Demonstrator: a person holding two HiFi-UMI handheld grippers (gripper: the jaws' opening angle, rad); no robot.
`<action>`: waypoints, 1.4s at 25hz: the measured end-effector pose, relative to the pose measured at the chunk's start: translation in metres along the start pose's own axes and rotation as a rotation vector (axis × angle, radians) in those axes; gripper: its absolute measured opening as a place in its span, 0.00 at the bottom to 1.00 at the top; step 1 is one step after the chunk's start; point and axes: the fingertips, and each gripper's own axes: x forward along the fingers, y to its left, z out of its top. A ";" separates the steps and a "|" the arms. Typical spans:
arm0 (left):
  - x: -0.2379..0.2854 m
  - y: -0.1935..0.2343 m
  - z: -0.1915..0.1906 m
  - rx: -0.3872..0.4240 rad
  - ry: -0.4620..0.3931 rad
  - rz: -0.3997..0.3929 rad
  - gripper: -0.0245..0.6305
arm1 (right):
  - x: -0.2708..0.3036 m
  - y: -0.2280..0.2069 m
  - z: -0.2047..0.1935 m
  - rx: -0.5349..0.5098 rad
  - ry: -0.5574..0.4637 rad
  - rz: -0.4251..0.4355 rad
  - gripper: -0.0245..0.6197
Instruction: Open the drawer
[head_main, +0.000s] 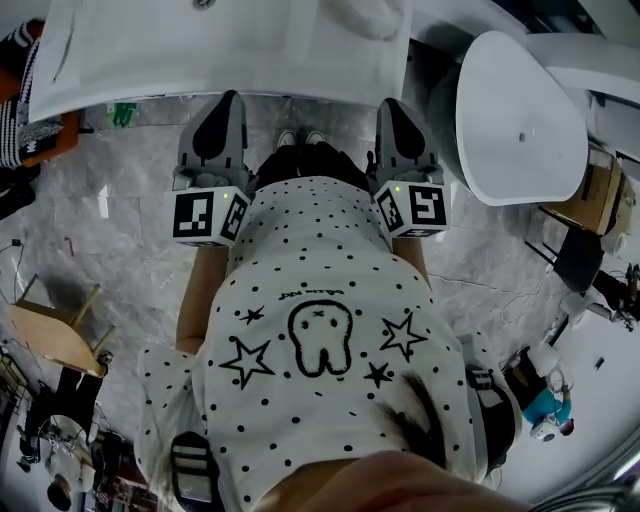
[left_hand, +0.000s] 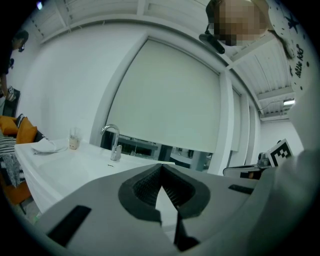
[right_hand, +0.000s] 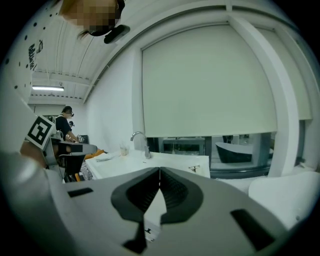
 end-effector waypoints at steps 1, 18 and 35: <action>-0.001 0.001 0.000 -0.001 -0.001 0.005 0.04 | 0.001 0.001 0.001 -0.002 -0.001 0.004 0.06; 0.000 0.002 0.004 -0.001 -0.024 0.011 0.04 | 0.002 0.003 0.002 -0.015 -0.005 0.017 0.06; -0.001 0.001 0.007 0.021 -0.031 0.007 0.04 | 0.007 0.009 0.001 -0.013 -0.016 0.043 0.06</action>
